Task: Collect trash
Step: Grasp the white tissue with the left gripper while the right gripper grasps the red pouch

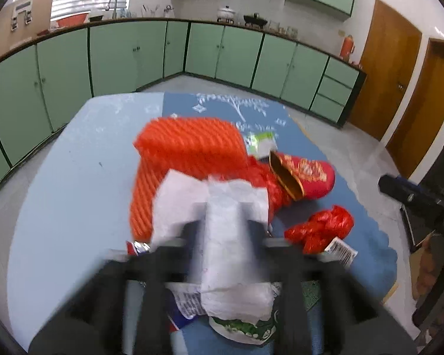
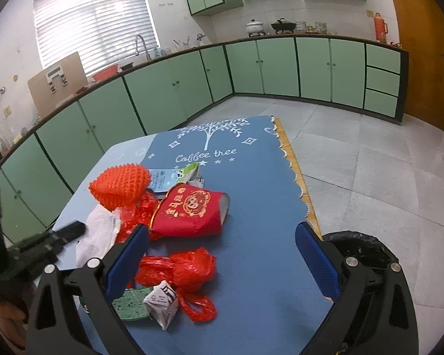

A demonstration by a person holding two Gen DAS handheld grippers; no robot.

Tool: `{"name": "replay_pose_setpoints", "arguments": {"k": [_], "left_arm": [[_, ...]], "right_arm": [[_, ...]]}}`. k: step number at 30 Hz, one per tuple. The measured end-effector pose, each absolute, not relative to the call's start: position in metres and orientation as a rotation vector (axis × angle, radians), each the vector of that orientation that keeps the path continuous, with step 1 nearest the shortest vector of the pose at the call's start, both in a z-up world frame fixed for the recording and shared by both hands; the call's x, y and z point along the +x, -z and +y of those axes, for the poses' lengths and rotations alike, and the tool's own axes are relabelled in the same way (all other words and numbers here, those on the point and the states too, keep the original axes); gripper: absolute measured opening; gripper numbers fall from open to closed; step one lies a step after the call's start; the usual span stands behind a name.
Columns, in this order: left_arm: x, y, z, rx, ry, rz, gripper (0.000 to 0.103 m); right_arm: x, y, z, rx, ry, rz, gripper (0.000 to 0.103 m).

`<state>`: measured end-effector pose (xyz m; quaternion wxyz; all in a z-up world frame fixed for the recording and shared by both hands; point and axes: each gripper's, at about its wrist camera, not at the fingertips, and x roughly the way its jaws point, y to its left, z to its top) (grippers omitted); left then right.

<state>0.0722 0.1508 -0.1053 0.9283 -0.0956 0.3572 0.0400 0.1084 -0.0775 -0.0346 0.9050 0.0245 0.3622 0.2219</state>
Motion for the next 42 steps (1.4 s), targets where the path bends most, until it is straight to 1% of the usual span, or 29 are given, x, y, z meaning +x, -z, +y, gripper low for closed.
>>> {"name": "replay_pose_setpoints", "arguments": {"k": [1, 2, 3, 6, 8, 9, 10, 11, 12, 13, 14, 20, 26, 33, 42], "left_arm": [[0.071, 0.108, 0.148, -0.180, -0.096, 0.729, 0.071], [0.072, 0.110, 0.146, -0.166, -0.106, 0.731, 0.073], [0.076, 0.114, 0.143, -0.151, -0.114, 0.744, 0.074], [0.087, 0.126, 0.141, -0.126, -0.143, 0.783, 0.074], [0.093, 0.133, 0.140, -0.123, -0.143, 0.804, 0.054], [0.093, 0.136, 0.141, -0.126, -0.140, 0.813, 0.034], [0.093, 0.137, 0.142, -0.132, -0.140, 0.817, 0.021], [0.093, 0.137, 0.143, -0.146, -0.134, 0.813, 0.013], [0.091, 0.135, 0.145, -0.152, -0.133, 0.808, 0.008], [0.089, 0.132, 0.147, -0.160, -0.134, 0.793, 0.006], [0.087, 0.128, 0.149, -0.167, -0.138, 0.776, 0.002], [0.064, 0.091, 0.171, -0.229, -0.174, 0.649, 0.002], [0.060, 0.069, 0.179, -0.213, -0.215, 0.587, 0.001], [0.079, 0.085, 0.170, -0.207, -0.198, 0.612, 0.001], [0.087, 0.100, 0.166, -0.188, -0.181, 0.638, 0.001]], "right_arm": [[0.108, 0.035, -0.077, 0.048, -0.458, 0.748, 0.097], [0.109, 0.034, -0.078, 0.048, -0.456, 0.748, 0.097], [0.110, 0.034, -0.080, 0.052, -0.453, 0.749, 0.097], [0.112, 0.034, -0.083, 0.070, -0.447, 0.753, 0.097], [0.112, 0.034, -0.084, 0.074, -0.444, 0.754, 0.097], [0.113, 0.034, -0.085, 0.074, -0.442, 0.755, 0.097], [0.113, 0.034, -0.085, 0.074, -0.441, 0.755, 0.097], [0.114, 0.034, -0.086, 0.074, -0.440, 0.755, 0.097], [0.114, 0.035, -0.086, 0.076, -0.438, 0.755, 0.097], [0.114, 0.035, -0.086, 0.078, -0.438, 0.755, 0.097], [0.114, 0.036, -0.086, 0.081, -0.438, 0.756, 0.097], [0.114, 0.035, -0.084, 0.097, -0.452, 0.754, 0.097], [0.125, 0.041, -0.068, 0.108, -0.466, 0.773, 0.097], [0.138, 0.060, -0.029, 0.054, -0.480, 0.822, 0.097], [0.151, 0.090, -0.005, 0.030, -0.450, 0.916, 0.097]]}}
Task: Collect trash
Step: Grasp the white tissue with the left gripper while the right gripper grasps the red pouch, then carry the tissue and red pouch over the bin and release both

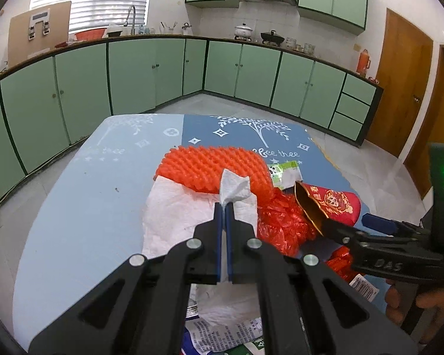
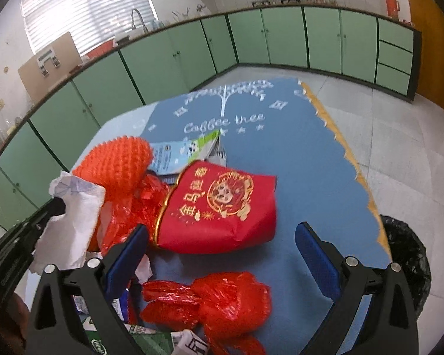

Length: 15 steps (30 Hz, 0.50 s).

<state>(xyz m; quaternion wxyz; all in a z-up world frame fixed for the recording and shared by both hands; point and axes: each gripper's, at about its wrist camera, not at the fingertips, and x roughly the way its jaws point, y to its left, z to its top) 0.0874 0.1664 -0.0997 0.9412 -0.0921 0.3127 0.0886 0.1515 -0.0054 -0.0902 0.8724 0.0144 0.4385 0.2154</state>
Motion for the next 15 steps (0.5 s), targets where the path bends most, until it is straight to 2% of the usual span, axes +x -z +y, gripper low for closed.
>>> {"name": "replay_pose_setpoints", "arguments": {"k": [4, 6, 7, 15], "left_arm": [[0.089, 0.102, 0.170, -0.196, -0.173, 0.646, 0.001], [0.089, 0.103, 0.171, -0.200, -0.171, 0.647, 0.001], [0.090, 0.103, 0.171, -0.202, -0.170, 0.647, 0.001], [0.084, 0.091, 0.166, -0.197, -0.156, 0.615, 0.001]], "right_arm": [[0.157, 0.096, -0.006, 0.050, -0.454, 0.937, 0.096], [0.158, 0.096, -0.007, 0.072, -0.483, 0.943, 0.083], [0.158, 0.096, -0.007, 0.076, -0.495, 0.947, 0.081], [0.142, 0.070, -0.017, 0.076, -0.537, 0.866, 0.081]]}}
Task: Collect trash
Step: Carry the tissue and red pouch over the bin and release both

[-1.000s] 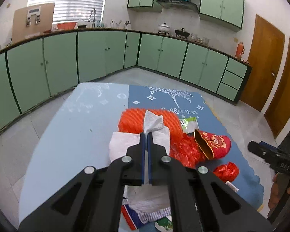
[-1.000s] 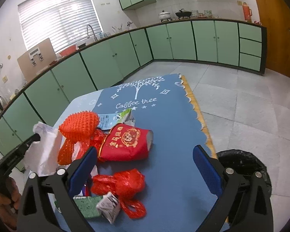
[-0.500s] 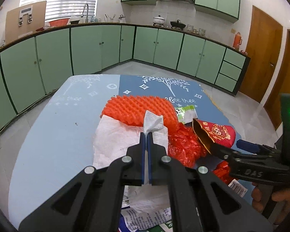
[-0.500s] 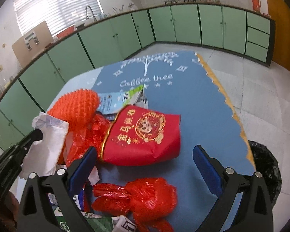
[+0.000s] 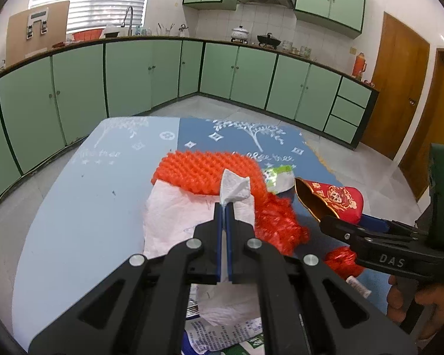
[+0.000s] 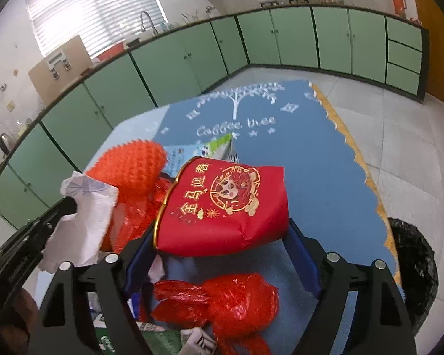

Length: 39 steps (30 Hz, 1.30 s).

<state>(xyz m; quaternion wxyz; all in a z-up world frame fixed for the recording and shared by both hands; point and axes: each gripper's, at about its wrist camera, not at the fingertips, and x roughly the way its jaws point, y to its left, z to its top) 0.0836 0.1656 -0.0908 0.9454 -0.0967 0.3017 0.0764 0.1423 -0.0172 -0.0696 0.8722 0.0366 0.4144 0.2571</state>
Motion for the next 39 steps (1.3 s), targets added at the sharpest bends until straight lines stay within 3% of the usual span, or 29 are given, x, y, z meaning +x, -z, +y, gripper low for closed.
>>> {"name": "replay_pose_setpoints", "arguments": {"k": [11, 20, 29, 39], "left_arm": [[0.074, 0.035, 0.118, -0.173, -0.019, 0.482, 0.001], [0.093, 0.012, 0.034, -0.162, 0.215, 0.424, 0.001], [0.127, 0.029, -0.061, -0.141, 0.430, 0.467, 0.001], [0.168, 0.097, -0.129, -0.072, 0.511, 0.619, 0.002]], "right_arm": [[0.121, 0.009, -0.088, 0.137, -0.464, 0.711, 0.081], [0.100, -0.003, -0.185, 0.168, -0.264, 0.660, 0.081], [0.087, 0.023, -0.281, 0.186, -0.031, 0.696, 0.081], [0.092, 0.082, -0.322, 0.228, 0.039, 0.802, 0.081]]}}
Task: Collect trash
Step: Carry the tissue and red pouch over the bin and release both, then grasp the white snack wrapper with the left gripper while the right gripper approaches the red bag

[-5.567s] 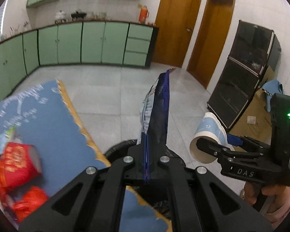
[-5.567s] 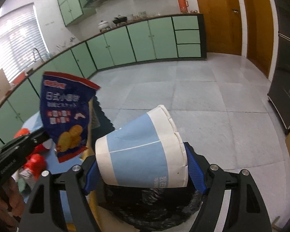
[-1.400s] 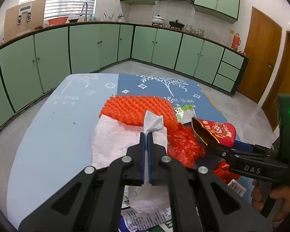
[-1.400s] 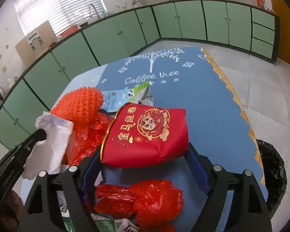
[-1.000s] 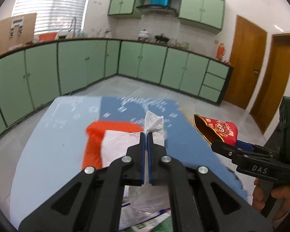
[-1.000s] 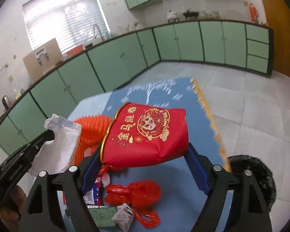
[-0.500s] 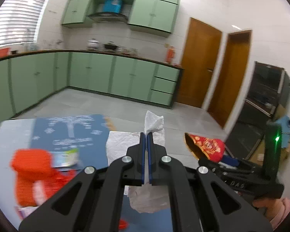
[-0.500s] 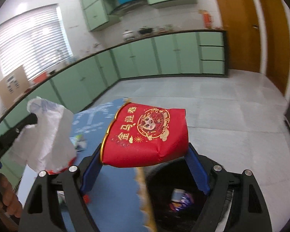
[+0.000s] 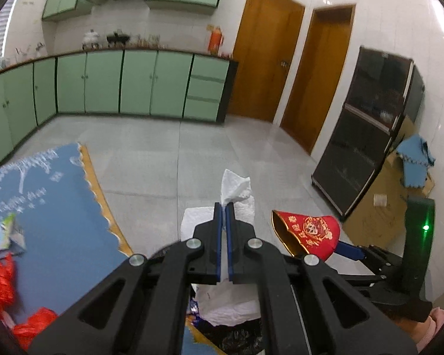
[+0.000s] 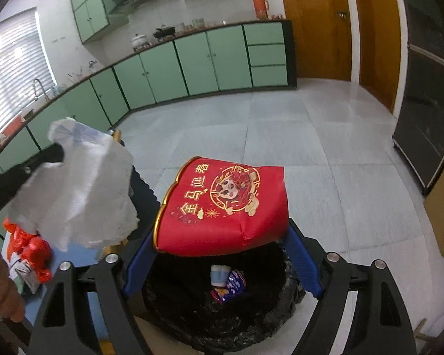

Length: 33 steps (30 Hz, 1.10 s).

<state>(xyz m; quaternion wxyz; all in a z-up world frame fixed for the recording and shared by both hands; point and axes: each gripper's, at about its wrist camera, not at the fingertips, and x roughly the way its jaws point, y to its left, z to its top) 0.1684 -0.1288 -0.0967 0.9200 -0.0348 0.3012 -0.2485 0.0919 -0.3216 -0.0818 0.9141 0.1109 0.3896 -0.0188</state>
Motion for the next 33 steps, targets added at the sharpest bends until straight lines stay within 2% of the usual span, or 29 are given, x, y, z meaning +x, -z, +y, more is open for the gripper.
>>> {"name": "replay_pose_setpoints", "arguments": {"k": [3, 6, 7, 11, 14, 22, 33], "left_arm": [[0.180, 0.115, -0.136, -0.059, 0.512, 0.677, 0.009], [0.188, 0.123, -0.136, -0.056, 0.490, 0.706, 0.043], [0.188, 0.124, -0.135, -0.060, 0.487, 0.708, 0.045], [0.187, 0.122, -0.126, -0.060, 0.474, 0.706, 0.050], [0.182, 0.115, -0.114, -0.068, 0.452, 0.692, 0.057], [0.146, 0.087, -0.046, -0.073, 0.299, 0.628, 0.070], [0.066, 0.076, 0.100, -0.073, -0.106, 0.608, 0.074]], "right_arm": [[0.099, 0.097, -0.325, 0.227, 0.035, 0.834, 0.081], [0.109, 0.108, -0.322, 0.197, 0.030, 0.877, 0.084], [0.110, 0.110, -0.322, 0.185, 0.034, 0.883, 0.089], [0.108, 0.113, -0.317, 0.176, 0.042, 0.889, 0.095], [0.105, 0.105, -0.315, 0.183, 0.038, 0.876, 0.097], [0.102, 0.065, -0.286, 0.174, -0.065, 0.786, 0.097], [0.097, 0.032, -0.175, 0.127, -0.330, 0.715, 0.097]]}}
